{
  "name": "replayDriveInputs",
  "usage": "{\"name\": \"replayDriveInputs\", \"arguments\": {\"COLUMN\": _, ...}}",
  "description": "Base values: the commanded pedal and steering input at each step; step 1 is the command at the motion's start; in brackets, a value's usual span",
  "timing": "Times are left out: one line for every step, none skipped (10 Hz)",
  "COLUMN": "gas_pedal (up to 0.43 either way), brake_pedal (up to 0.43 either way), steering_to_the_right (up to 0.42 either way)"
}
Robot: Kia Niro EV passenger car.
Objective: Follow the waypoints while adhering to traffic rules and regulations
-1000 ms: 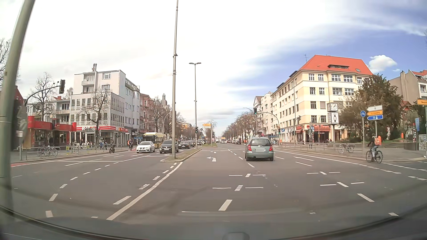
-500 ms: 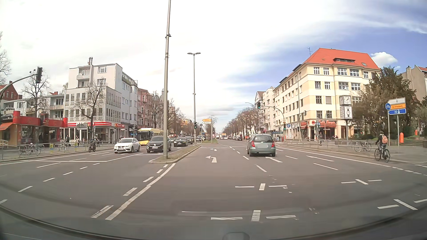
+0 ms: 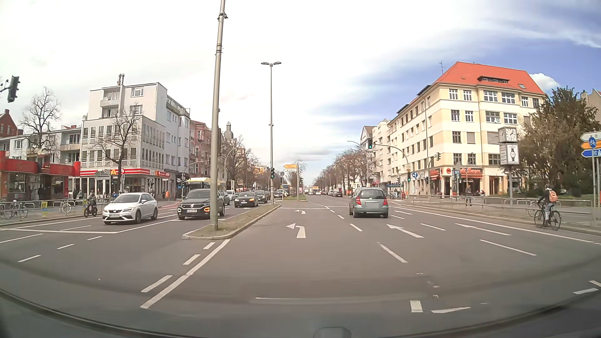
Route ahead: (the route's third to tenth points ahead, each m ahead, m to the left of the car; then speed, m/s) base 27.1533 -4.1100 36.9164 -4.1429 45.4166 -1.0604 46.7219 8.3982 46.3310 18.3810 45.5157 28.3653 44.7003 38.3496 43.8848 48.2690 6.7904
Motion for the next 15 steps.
{"name": "replayDriveInputs", "arguments": {"gas_pedal": 0.000, "brake_pedal": 0.000, "steering_to_the_right": -0.002}}
{"name": "replayDriveInputs", "arguments": {"gas_pedal": 0.000, "brake_pedal": 0.000, "steering_to_the_right": -0.002}}
{"name": "replayDriveInputs", "arguments": {"gas_pedal": 0.000, "brake_pedal": 0.000, "steering_to_the_right": -0.002}}
{"name": "replayDriveInputs", "arguments": {"gas_pedal": 0.000, "brake_pedal": 0.000, "steering_to_the_right": -0.002}}
{"name": "replayDriveInputs", "arguments": {"gas_pedal": 0.000, "brake_pedal": 0.000, "steering_to_the_right": -0.003}}
{"name": "replayDriveInputs", "arguments": {"gas_pedal": 0.000, "brake_pedal": 0.000, "steering_to_the_right": -0.006}}
{"name": "replayDriveInputs", "arguments": {"gas_pedal": 0.000, "brake_pedal": 0.000, "steering_to_the_right": -0.010}}
{"name": "replayDriveInputs", "arguments": {"gas_pedal": 0.000, "brake_pedal": 0.000, "steering_to_the_right": -0.010}}
{"name": "replayDriveInputs", "arguments": {"gas_pedal": 0.000, "brake_pedal": 0.000, "steering_to_the_right": -0.010}}
{"name": "replayDriveInputs", "arguments": {"gas_pedal": 0.000, "brake_pedal": 0.000, "steering_to_the_right": -0.009}}
{"name": "replayDriveInputs", "arguments": {"gas_pedal": 0.000, "brake_pedal": 0.000, "steering_to_the_right": -0.006}}
{"name": "replayDriveInputs", "arguments": {"gas_pedal": 0.000, "brake_pedal": 0.000, "steering_to_the_right": -0.003}}
{"name": "replayDriveInputs", "arguments": {"gas_pedal": 0.000, "brake_pedal": 0.006, "steering_to_the_right": -0.003}}
{"name": "replayDriveInputs", "arguments": {"gas_pedal": 0.000, "brake_pedal": 0.024, "steering_to_the_right": -0.003}}
{"name": "replayDriveInputs", "arguments": {"gas_pedal": 0.000, "brake_pedal": 0.067, "steering_to_the_right": -0.003}}
